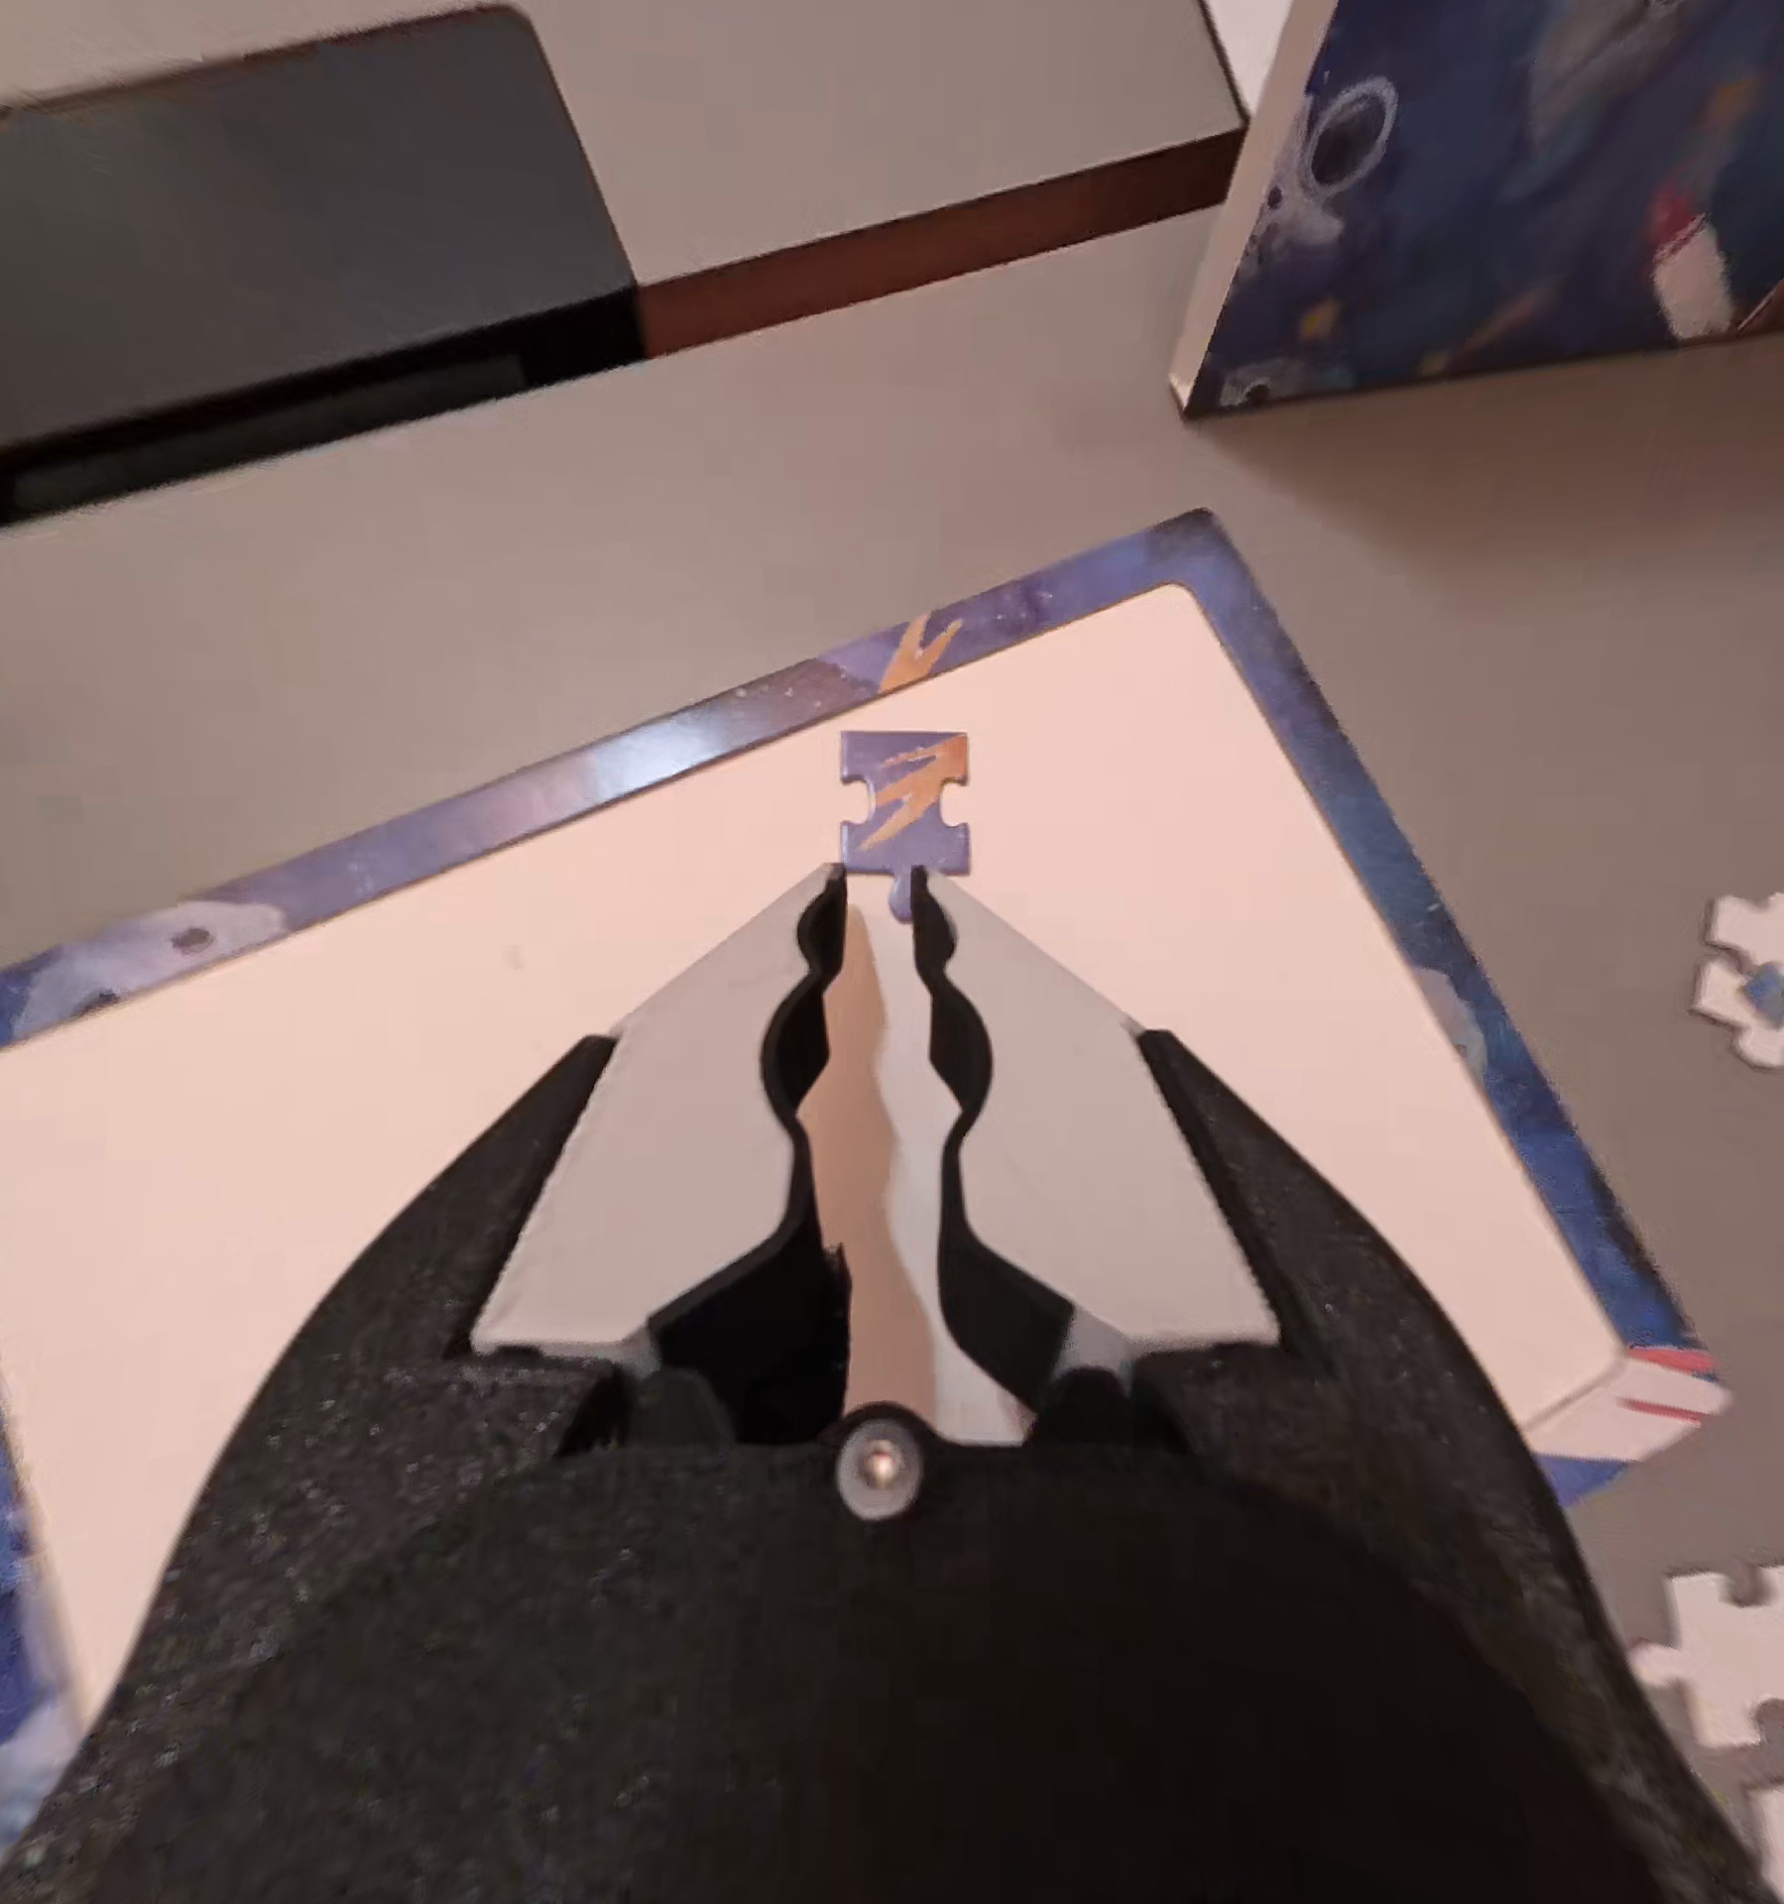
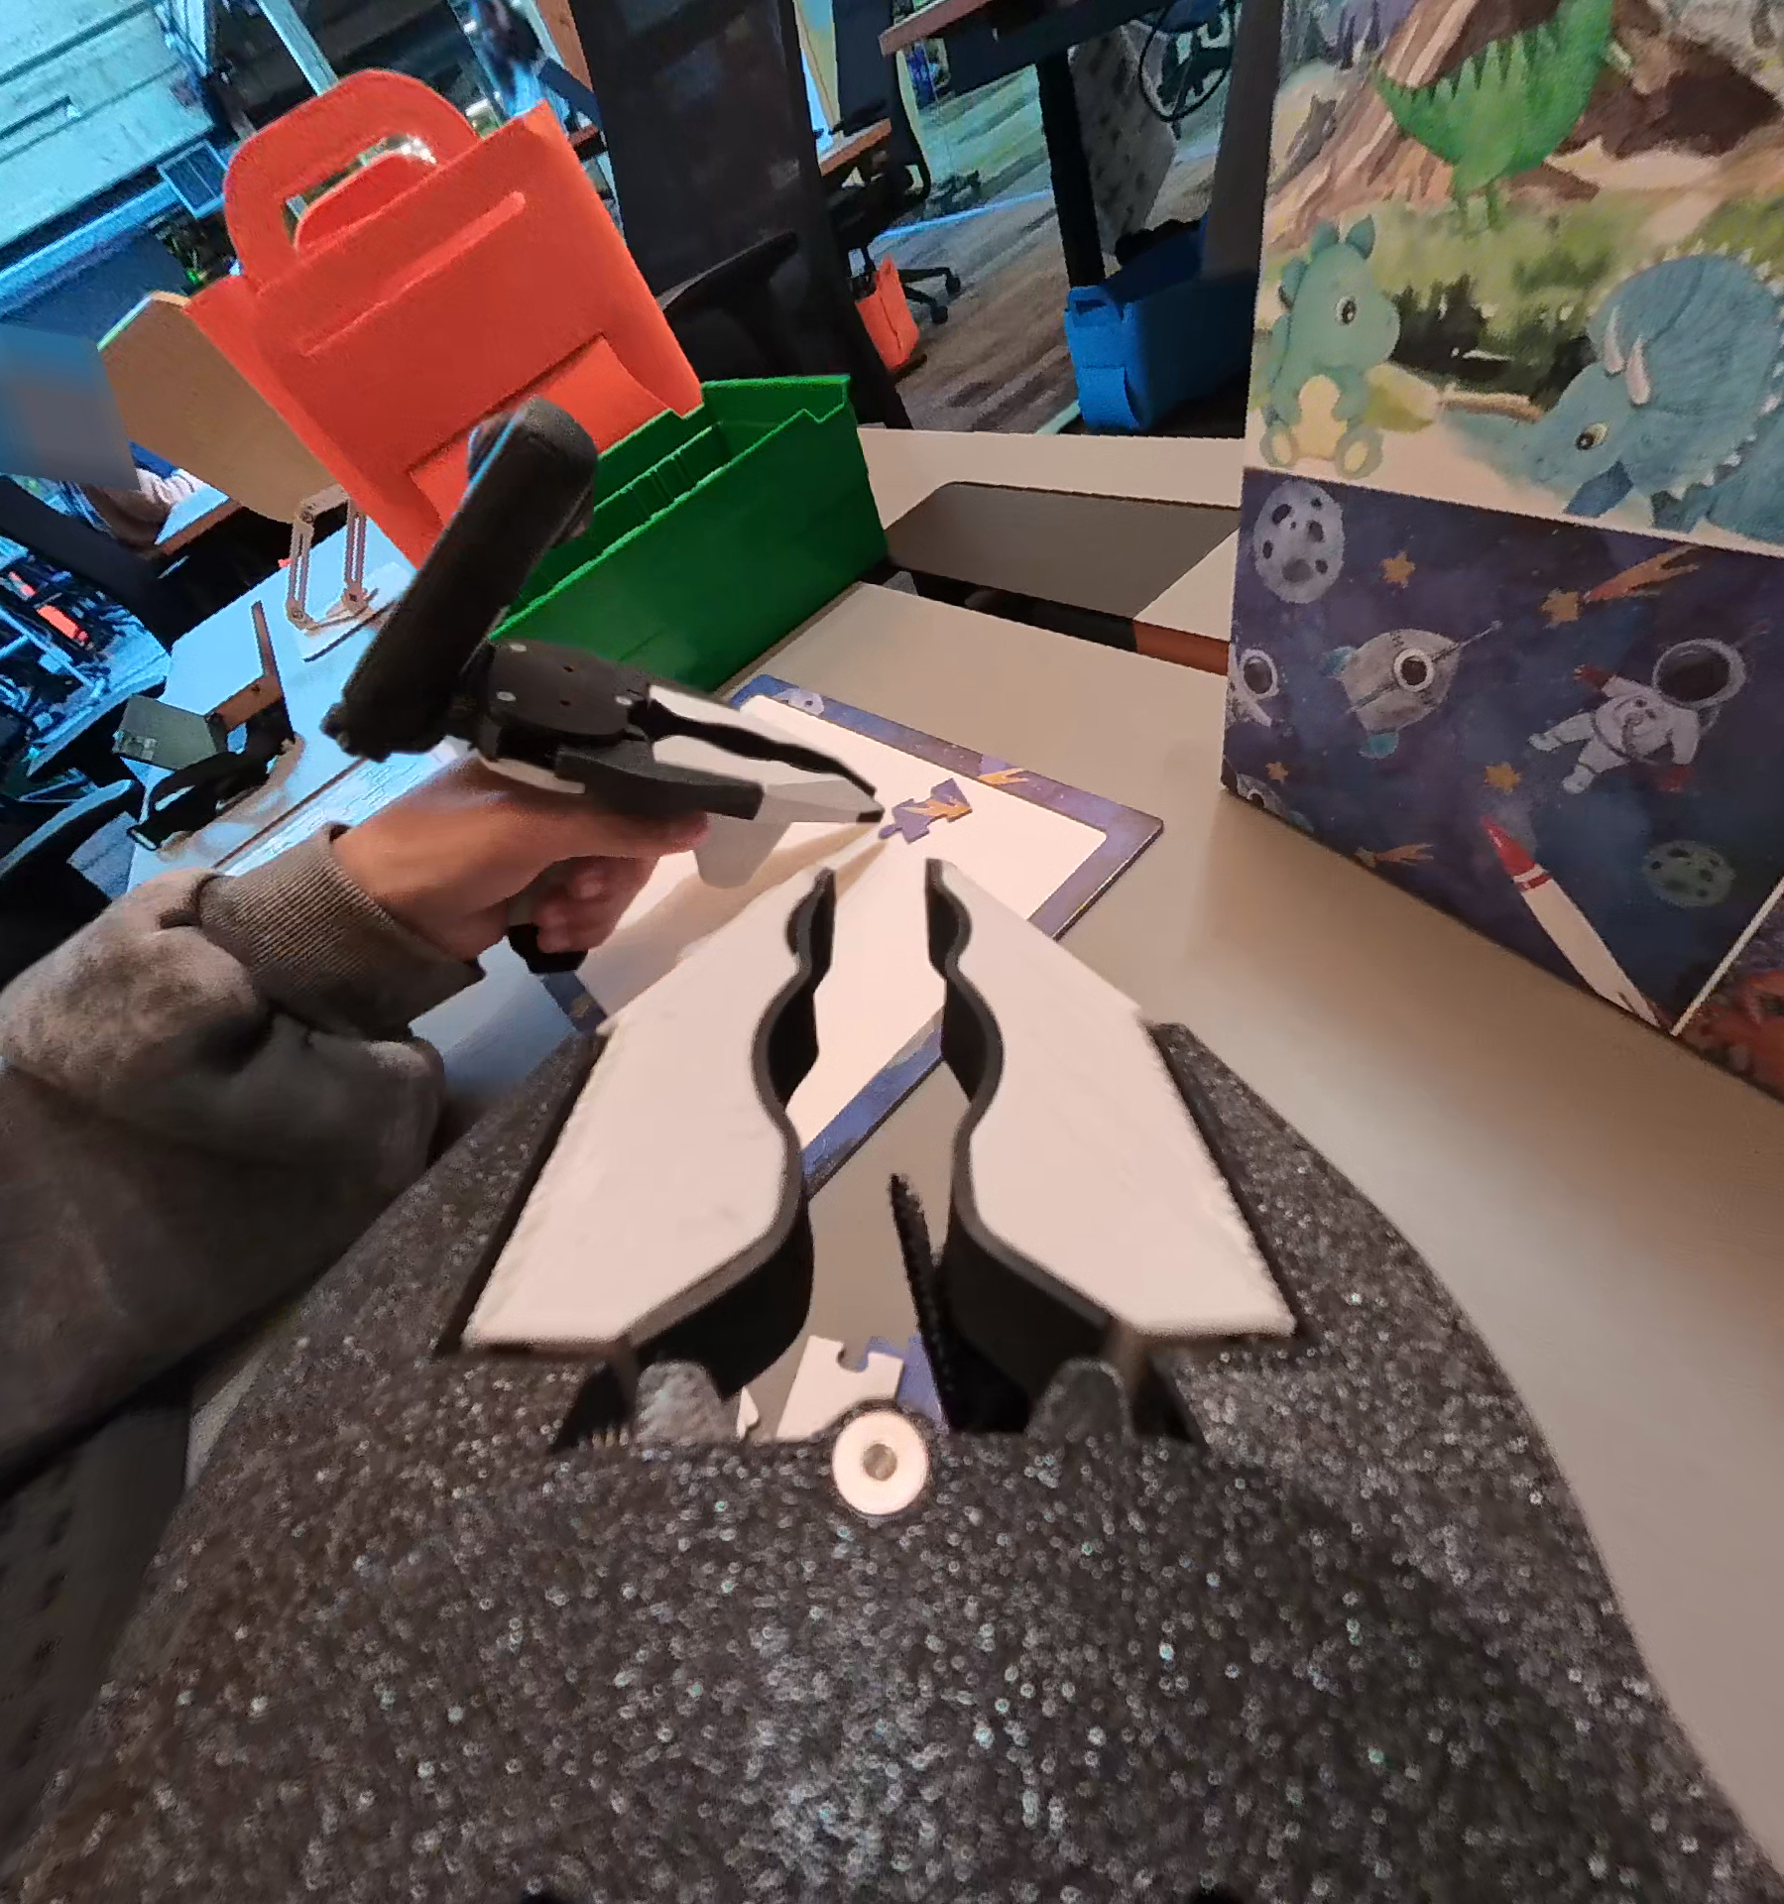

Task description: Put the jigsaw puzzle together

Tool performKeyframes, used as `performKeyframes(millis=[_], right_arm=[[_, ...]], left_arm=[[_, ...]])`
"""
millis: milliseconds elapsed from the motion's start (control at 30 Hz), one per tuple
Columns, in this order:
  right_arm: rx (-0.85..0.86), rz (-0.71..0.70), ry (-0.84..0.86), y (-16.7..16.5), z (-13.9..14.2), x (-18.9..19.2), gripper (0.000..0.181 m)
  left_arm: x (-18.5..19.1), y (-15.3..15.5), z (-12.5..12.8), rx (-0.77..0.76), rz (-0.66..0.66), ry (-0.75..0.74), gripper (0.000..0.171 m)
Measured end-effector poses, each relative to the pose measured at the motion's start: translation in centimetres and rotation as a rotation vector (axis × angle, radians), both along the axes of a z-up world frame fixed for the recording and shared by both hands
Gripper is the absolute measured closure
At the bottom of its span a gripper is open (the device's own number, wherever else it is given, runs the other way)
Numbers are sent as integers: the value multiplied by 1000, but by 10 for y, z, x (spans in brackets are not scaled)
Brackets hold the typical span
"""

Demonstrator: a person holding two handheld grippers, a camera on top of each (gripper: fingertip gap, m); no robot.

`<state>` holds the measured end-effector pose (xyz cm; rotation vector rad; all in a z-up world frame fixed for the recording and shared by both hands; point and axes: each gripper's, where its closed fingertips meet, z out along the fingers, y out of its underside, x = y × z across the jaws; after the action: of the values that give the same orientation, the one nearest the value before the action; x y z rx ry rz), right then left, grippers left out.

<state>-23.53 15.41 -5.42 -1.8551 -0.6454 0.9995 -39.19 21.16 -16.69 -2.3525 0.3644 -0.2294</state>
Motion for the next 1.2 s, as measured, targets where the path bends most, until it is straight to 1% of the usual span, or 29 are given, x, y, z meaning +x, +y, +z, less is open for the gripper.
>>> performKeyframes(millis=[67, 100, 133, 167, 200, 233, 267, 300, 367, 433, 467, 500, 567, 600, 700, 733, 833, 900, 967, 1033, 1100, 1167, 1200], right_arm=[[1, 8, -7, 0, -9, -9, 164], [-1, 32, -66, -2, -22, -19, 166], [-2, 86, -154, -10, -37, -32, 169], [8, 160, -264, -21, -54, -47, 170], [39, 203, -393, -28, -71, -58, 169], [93, 197, -508, -28, -84, -64, 168], [151, 162, -579, -24, -90, -67, 172], [187, 124, -599, -20, -91, -69, 181], [180, 12, -543, -5, -83, -63, 181], [100, -14, -429, 2, -76, -58, 181], [57, 6, -407, 3, -78, -56, 181], [28, 26, -422, 4, -84, -54, 181], [15, 67, -483, 4, -98, -52, 181], [12, 89, -511, 2, -103, -54, 181], [10, 135, -615, -5, -122, -56, 181], [38, 130, -617, -4, -121, -58, 181], [34, 135, -627, -5, -122, -58, 181], [20, 136, -611, -5, -122, -57, 181], [12, 137, -601, -5, -122, -57, 181], [11, 138, -600, -5, -122, -57, 181], [12, 138, -599, -5, -122, -57, 181], [13, 138, -599, -5, -122, -57, 181], [12, 138, -598, -5, -122, -57, 181]], left_arm=[[5, 1, 2, -6, 8, -73, 160], [5, 5, 6, 19, -1, -70, 159], [7, 8, 11, 45, -30, -58, 156], [8, 11, 14, 53, -64, -35, 149], [7, 14, 14, 44, -87, -6, 144], [9, 15, 13, 17, -114, 11, 137], [12, 14, 10, -16, -140, 15, 131], [13, 14, 8, -32, -152, 24, 130], [12, 13, 7, -26, -166, 55, 128], [11, 9, 7, -4, -214, 64, 129], [10, 7, 7, 9, -253, 63, 134], [9, 4, 5, 15, -299, 68, 139], [6, -1, 1, 15, -382, 69, 143], [2, 0, -1, 9, -391, 61, 144], [0, 1, -4, -37, -395, -40, 146], [2, -1, -3, -37, -397, -70, 145], [14, -6, -1, -37, -401, -158, 145], [19, -8, -4, -48, -387, -186, 144], [27, -15, -3, -77, -415, -220, 144], [33, -17, -1, -68, -437, -208, 144], [30, -7, 5, -8, -437, -154, 148], [18, 9, 9, 50, -418, -45, 171], [15, 13, 9, 48, -421, -9, 171]])
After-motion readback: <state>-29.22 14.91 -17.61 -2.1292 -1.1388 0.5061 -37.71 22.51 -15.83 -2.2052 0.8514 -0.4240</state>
